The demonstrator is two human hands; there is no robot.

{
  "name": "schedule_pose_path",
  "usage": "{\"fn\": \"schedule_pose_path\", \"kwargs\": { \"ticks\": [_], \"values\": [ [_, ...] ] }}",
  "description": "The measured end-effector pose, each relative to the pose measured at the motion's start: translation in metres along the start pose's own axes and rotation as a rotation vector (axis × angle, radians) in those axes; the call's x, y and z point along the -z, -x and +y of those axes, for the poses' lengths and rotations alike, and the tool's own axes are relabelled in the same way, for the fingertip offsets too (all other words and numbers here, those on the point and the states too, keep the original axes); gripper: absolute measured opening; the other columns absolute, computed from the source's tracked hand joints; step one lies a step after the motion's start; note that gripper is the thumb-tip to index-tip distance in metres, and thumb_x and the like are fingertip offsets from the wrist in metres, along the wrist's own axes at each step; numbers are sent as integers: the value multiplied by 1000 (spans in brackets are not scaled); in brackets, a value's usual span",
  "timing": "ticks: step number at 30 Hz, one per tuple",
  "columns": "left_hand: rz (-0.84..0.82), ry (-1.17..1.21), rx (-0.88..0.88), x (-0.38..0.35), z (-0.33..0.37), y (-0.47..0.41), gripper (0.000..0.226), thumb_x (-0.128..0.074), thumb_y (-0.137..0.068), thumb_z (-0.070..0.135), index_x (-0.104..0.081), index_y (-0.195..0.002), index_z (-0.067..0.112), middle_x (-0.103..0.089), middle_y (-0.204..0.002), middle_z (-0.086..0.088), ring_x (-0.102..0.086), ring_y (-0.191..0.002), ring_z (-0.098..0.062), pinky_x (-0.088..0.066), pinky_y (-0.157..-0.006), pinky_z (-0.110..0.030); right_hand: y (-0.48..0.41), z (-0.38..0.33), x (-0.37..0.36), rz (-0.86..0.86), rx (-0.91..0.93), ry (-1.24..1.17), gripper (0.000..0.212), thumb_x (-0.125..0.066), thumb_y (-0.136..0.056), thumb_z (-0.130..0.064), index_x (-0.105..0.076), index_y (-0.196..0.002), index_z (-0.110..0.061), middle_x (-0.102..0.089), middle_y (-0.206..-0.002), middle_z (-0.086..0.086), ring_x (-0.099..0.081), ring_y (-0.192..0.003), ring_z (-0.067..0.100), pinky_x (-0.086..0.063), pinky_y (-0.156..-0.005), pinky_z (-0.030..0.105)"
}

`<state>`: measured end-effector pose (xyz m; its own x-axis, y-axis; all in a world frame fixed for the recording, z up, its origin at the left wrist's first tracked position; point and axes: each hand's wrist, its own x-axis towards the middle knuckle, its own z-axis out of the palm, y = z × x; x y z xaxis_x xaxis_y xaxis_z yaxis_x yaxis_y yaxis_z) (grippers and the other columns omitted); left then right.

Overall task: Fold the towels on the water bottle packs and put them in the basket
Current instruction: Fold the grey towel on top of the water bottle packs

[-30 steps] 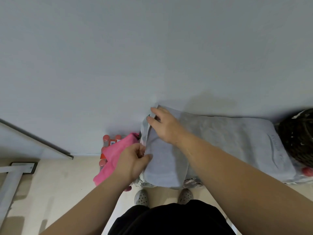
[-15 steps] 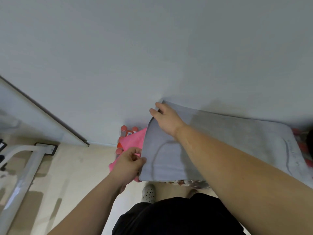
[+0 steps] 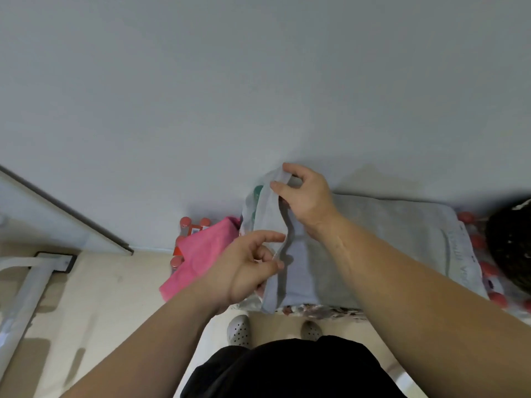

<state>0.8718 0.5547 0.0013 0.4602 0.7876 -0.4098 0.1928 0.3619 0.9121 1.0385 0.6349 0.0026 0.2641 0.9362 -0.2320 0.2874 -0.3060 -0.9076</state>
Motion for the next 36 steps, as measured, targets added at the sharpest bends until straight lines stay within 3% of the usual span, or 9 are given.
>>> {"fn": "schedule_pose_path", "kwargs": {
  "ticks": [4, 6, 11, 15, 18, 22, 26, 29, 36],
  "values": [
    [-115, -61, -4, -54, 11, -21, 51, -65, -86, -2, -54, -133, 15, -56, -63, 4, -54, -53, -19, -51, -52, -31, 0, 15, 60, 22, 69, 73, 54, -64, -78, -9, -61, -132, -12, -66, -126, 7, -62, -112, 19, -48, -105, 43],
    [-154, -88, -2, -83, 16, -30, 55, -65, -85, -4, -52, -135, 14, -58, -64, 3, -56, -52, -22, -53, -53, -31, 2, 20, 89, 15, 88, 62, 56, -57, -75, -13, -63, -131, -13, -67, -124, 4, -64, -109, 16, -50, -103, 38],
    [-199, -115, 17, -163, 30, -47, 63, -60, -84, -8, -47, -141, 15, -57, -73, 0, -61, -47, -17, -51, -52, -25, 1, 40, 168, 31, 67, 8, 49, -56, -77, -11, -66, -125, -19, -72, -98, 21, -60, -73, 22, -57, -75, 45],
    [-162, -170, 62, -224, 29, -66, 64, -56, -84, -7, -45, -143, 16, -56, -77, -1, -62, -48, -19, -55, -54, -33, -3, 71, 222, 29, 13, 14, 47, -55, -87, 2, -63, -130, -16, -71, -113, 9, -67, -92, 15, -57, -88, 35],
    [-139, -273, 88, -257, 24, -79, 62, -54, -84, -7, -45, -141, 14, -54, -69, -4, -60, -50, -19, -53, -52, -32, -6, 93, 243, -112, -25, 148, 52, -58, -86, 3, -56, -136, -11, -55, -128, -5, -55, -114, 10, -41, -96, 18],
    [-38, -513, 48, -275, 19, -89, 47, -52, -80, -1, -56, -126, 8, -51, -60, 5, -59, -63, -27, -53, -65, -43, -6, 118, 247, -268, 27, 384, 36, -65, -78, -1, -63, -114, -6, -57, -118, 8, -54, -113, 24, -37, -85, 20],
    [31, -548, 69, -278, 23, -85, 56, -53, -81, -4, -52, -134, 12, -55, -68, -10, -58, -60, -23, -55, -63, -40, -4, 119, 249, -259, 88, 373, 50, -59, -81, 2, -55, -131, 4, -52, -136, 16, -47, -128, 30, -27, -92, 11],
    [65, -527, 67, -278, 34, -76, 63, -54, -81, -7, -48, -140, 11, -60, -84, -27, -64, -60, -24, -56, -56, -30, -2, 110, 257, -253, 139, 285, 57, -56, -80, -1, -52, -137, -2, -49, -140, 11, -46, -130, 26, -29, -97, 12],
    [2, -368, 25, -318, 60, -71, 59, -55, -83, -7, -49, -138, 15, -60, -78, -18, -69, -56, -27, -58, -58, -34, -6, 103, 314, -160, 195, 387, 68, -58, -84, -4, -41, -149, -7, -36, -156, 5, -35, -142, 19, -28, -119, 34]
  ]
}}
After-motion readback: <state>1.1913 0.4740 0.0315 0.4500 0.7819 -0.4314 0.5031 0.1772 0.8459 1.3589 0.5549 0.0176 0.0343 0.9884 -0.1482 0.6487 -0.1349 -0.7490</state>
